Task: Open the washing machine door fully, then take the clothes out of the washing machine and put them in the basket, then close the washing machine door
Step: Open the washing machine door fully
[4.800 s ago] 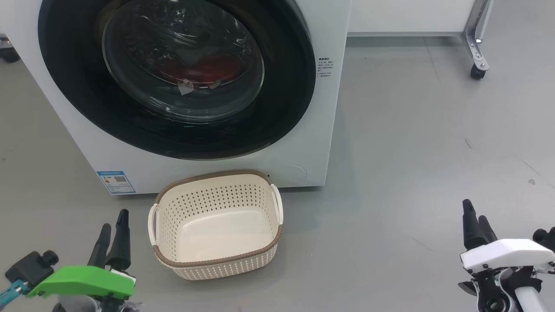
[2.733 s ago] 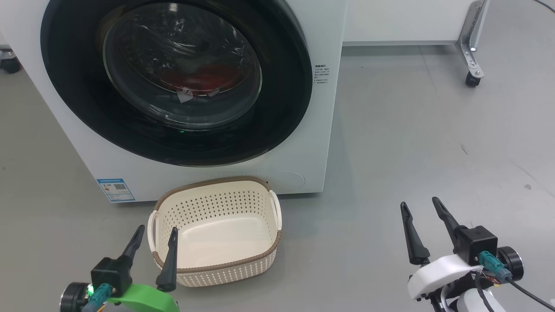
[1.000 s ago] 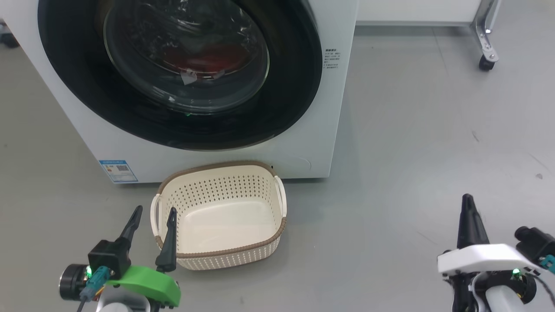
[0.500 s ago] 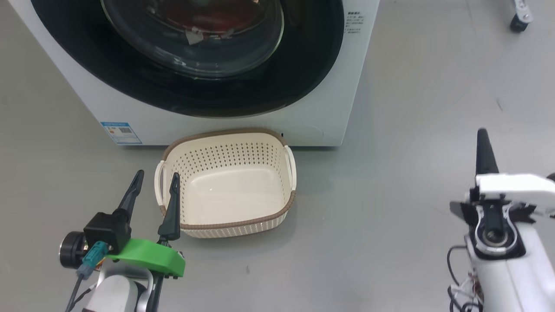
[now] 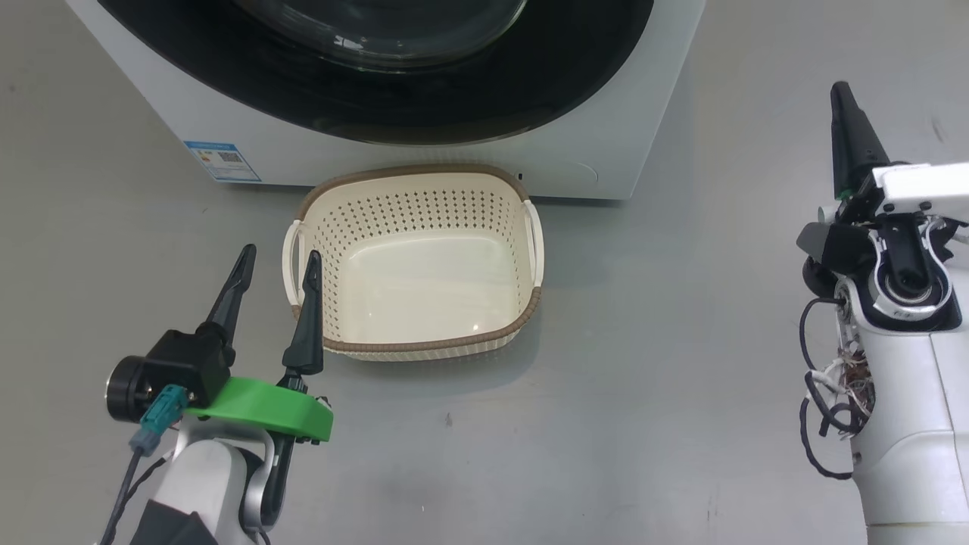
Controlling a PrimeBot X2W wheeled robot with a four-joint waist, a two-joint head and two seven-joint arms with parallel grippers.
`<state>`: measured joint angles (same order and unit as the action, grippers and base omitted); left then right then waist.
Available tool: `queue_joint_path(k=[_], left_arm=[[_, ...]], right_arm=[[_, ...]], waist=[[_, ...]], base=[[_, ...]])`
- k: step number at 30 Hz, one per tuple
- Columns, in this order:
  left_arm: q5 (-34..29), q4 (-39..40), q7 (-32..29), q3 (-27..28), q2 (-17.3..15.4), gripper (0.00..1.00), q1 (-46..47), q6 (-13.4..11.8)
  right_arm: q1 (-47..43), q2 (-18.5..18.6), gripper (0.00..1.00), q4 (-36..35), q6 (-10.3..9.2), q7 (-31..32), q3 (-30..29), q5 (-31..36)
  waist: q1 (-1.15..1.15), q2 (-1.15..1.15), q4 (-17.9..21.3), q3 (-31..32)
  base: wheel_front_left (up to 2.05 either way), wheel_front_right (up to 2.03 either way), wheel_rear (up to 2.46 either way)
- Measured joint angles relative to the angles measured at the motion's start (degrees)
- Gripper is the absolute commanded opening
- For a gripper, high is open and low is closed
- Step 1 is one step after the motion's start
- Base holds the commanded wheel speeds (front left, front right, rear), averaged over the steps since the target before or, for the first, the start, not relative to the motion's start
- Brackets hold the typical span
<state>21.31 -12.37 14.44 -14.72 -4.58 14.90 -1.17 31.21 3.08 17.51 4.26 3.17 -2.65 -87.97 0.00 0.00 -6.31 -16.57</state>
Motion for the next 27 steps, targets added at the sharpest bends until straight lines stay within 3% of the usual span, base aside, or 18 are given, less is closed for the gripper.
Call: queue_joint_path(k=[18,27], left_arm=[[-1.3,1.3,0.0,-2.5,1.5,1.00,4.3,1.7],[-1.3,2.0,0.0,-3.1,1.8,1.00,5.8,2.1]], right_arm=[[14.6,7.2,0.00,4.1,-2.98,11.7,0.5,-3.5],[22.8,8.6,0.00,5.2,-4.63,16.1,2.8,-3.9]], waist=[[0.00,0.00,-4.6,-6.4],[0.00,0.00,-6.9,-9.4]], base=[[0.00,0.00,0.00],[0.00,0.00,0.00]])
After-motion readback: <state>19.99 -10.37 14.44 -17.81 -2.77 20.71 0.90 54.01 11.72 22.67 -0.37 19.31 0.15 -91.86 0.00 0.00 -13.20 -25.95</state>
